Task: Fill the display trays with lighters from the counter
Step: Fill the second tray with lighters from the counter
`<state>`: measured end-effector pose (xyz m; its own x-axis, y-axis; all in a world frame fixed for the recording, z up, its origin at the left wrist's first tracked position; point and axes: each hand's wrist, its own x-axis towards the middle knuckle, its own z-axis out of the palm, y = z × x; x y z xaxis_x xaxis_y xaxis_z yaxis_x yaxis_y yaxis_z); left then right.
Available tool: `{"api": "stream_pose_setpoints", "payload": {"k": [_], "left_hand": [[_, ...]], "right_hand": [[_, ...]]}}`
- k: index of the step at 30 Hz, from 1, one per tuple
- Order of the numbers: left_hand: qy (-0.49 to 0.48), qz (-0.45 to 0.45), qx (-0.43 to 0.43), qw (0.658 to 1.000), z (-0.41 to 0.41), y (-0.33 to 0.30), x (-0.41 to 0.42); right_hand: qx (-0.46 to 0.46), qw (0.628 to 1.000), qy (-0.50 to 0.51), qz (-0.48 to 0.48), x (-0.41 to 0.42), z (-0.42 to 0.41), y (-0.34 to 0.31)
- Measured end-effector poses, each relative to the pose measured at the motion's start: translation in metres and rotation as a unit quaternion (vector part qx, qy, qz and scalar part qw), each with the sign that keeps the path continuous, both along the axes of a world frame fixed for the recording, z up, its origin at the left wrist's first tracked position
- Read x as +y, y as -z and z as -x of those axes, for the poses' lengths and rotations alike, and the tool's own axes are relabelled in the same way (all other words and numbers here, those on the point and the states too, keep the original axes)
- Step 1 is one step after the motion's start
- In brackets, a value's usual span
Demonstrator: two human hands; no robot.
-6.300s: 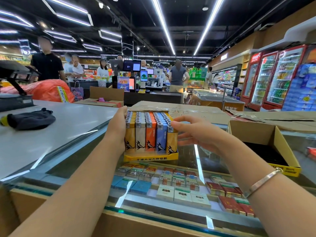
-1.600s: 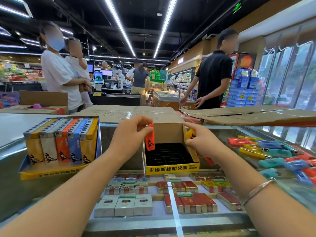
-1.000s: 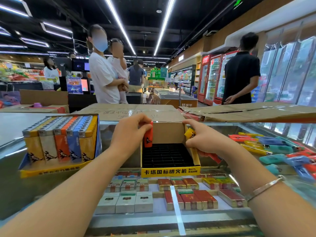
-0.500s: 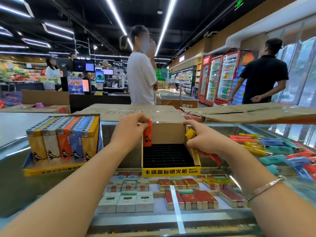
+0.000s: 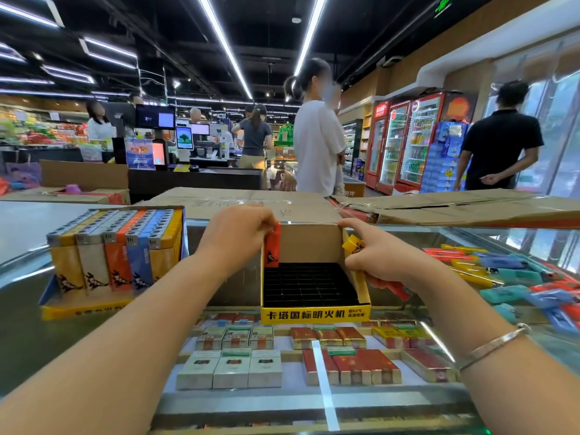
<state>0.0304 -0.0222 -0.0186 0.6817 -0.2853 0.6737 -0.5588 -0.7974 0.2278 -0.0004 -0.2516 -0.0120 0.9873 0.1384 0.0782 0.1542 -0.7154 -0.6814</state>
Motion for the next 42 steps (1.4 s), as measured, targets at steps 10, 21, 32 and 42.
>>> {"api": "stream_pose_setpoints", "payload": {"k": [10,21,32,42], "left_hand": [[0.044,0.105,0.172,0.979,0.004,-0.006,0.003],[0.115,0.121,0.015,0.986,0.026,-0.008,-0.014],[0.231,0.149,0.022,0.961,0.043,-0.015,-0.029],[0.192,0.152,0.150,0.958,0.029,-0.011,-0.014]], "right_hand": [[0.005,1.000,0.002,-0.030,0.000,0.003,0.000],[-0.183,0.973,-0.092,-0.108,0.012,0.014,-0.015],[-0.052,0.951,-0.233,-0.199,0.030,0.027,-0.011],[-0.105,0.941,-0.131,-0.292,0.012,0.016,-0.013]]}}
